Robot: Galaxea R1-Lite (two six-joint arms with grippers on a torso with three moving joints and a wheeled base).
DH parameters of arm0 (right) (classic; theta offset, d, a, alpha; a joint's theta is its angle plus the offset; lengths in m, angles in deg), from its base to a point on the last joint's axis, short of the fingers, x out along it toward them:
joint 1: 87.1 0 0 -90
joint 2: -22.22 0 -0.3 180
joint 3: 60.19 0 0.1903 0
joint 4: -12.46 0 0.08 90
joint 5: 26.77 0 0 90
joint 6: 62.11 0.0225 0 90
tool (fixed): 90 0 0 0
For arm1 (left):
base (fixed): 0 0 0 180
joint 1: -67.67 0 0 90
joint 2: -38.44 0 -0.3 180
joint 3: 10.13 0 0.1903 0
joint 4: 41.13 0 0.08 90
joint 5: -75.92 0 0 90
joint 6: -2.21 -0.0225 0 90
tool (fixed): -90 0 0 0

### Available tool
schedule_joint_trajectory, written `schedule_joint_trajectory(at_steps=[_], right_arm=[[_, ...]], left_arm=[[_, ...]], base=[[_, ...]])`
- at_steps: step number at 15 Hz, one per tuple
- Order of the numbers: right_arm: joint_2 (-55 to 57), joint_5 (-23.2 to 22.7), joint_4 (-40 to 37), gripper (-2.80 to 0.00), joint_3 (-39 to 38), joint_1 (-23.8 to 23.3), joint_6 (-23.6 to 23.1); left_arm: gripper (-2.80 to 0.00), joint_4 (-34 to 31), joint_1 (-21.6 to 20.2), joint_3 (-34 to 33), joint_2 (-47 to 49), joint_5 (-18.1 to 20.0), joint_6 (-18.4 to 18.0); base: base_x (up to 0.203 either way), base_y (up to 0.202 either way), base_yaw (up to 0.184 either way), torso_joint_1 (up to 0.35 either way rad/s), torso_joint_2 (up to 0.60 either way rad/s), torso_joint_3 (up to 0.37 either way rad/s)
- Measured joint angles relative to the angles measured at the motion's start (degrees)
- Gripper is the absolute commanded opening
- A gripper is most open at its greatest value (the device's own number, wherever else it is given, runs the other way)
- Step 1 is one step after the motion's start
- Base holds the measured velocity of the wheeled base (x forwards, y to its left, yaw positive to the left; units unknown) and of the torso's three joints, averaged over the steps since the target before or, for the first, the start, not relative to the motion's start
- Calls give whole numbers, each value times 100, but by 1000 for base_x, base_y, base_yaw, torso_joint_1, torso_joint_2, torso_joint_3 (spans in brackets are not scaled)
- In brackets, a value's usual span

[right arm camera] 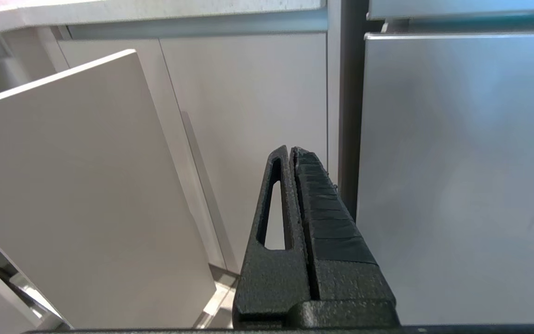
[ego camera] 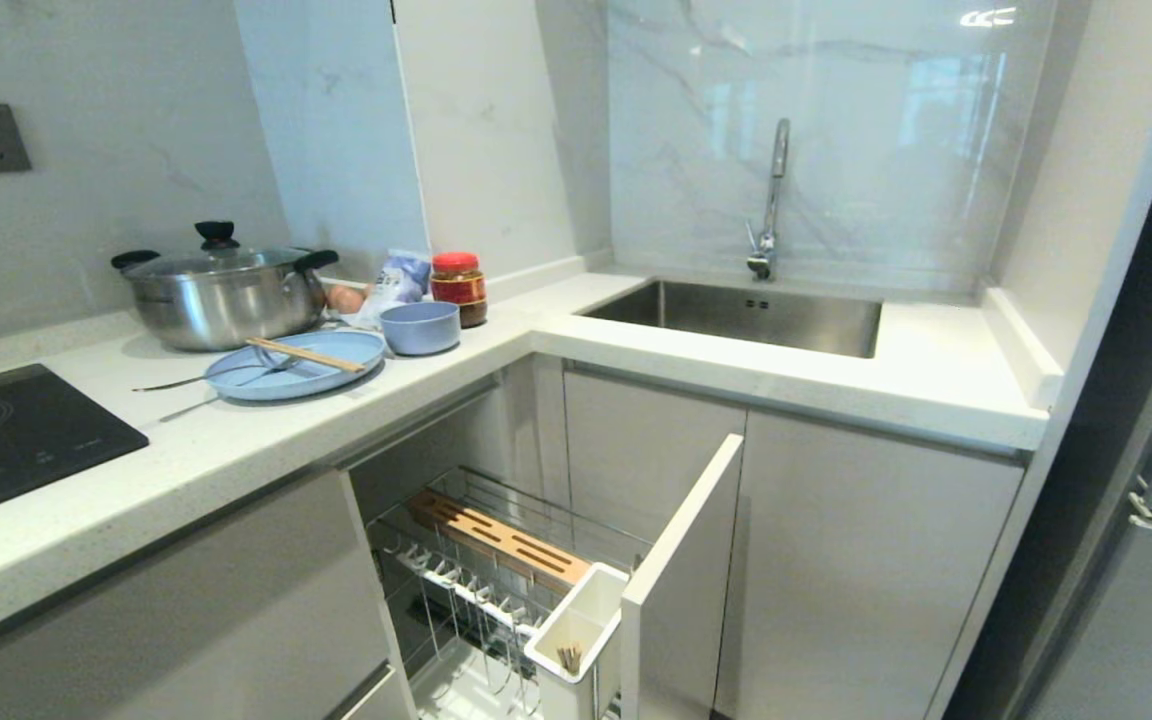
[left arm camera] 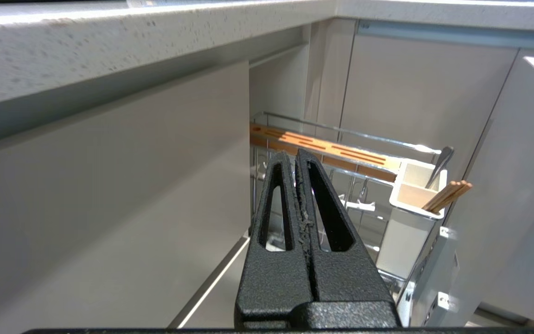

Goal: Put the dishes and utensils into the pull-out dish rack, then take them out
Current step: Pick up the chopsticks and place it in the cupboard

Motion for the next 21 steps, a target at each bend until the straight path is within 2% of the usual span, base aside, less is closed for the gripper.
schedule_joint_trajectory(at_steps=[21], right_arm=[[0, 1, 1, -280, 0, 0, -1]], left_arm=[[-280, 9, 0, 0, 1, -10, 41]], base=[[0, 0, 0, 4, 4, -195]])
